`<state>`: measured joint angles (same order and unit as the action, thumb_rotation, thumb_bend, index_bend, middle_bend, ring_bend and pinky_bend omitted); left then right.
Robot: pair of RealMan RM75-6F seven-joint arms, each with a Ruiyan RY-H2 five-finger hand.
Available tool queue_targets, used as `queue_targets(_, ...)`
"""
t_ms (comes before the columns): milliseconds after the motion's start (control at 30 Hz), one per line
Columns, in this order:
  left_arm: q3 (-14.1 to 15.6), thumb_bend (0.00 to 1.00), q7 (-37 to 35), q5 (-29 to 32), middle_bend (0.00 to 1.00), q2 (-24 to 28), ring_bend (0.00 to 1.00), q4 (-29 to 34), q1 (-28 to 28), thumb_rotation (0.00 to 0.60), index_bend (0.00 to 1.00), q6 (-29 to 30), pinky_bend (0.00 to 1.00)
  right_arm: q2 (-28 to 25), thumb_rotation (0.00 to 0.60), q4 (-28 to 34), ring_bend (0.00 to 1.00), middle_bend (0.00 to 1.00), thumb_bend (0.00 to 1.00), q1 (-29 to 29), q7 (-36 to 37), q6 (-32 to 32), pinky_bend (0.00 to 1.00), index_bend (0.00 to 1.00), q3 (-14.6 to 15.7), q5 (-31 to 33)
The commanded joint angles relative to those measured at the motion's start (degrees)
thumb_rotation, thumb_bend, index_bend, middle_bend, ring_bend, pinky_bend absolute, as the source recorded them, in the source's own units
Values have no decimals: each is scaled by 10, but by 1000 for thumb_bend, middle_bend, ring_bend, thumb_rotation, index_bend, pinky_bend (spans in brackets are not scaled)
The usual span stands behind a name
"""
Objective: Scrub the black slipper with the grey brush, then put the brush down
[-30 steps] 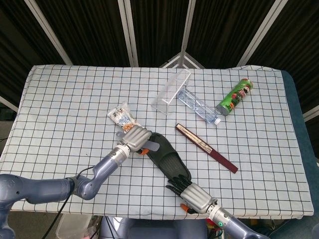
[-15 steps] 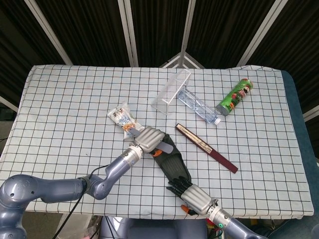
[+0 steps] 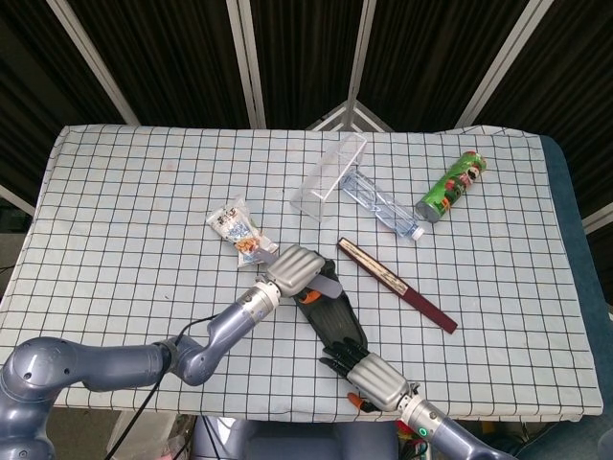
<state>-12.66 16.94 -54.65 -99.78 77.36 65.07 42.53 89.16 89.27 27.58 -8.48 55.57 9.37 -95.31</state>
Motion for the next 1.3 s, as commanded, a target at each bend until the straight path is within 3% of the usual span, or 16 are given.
queue_targets(33, 5, 752, 8, 5, 583, 5, 409, 1, -1, 600, 556, -3, 484, 0, 600, 0, 0, 0, 523, 0, -1, 0, 0, 0, 0, 0)
queue_targets(533, 55, 752, 87, 47, 585, 72, 409, 71, -24, 600, 560, 28, 485, -6, 600, 12, 0, 0, 522, 1, -8, 7, 0, 0, -2, 0)
queue_targets(867, 48, 752, 88, 39, 586, 107, 409, 117, -37, 600, 560, 55, 485, -14, 600, 34, 0, 0, 522, -5, -37, 17, 0, 0, -4, 2)
queue_targets(1100, 50, 752, 90, 31, 585, 136, 409, 157, -49, 600, 560, 74, 485, -44, 600, 84, 0, 0, 523, -29, -124, 73, 0, 0, 5, -34)
queue_targets(1300, 69, 764, 81, 24, 580, 173, 409, 202, -75, 600, 553, 86, 479, -82, 600, 146, 0, 0, 523, -69, -217, 123, 0, 0, 4, -16)
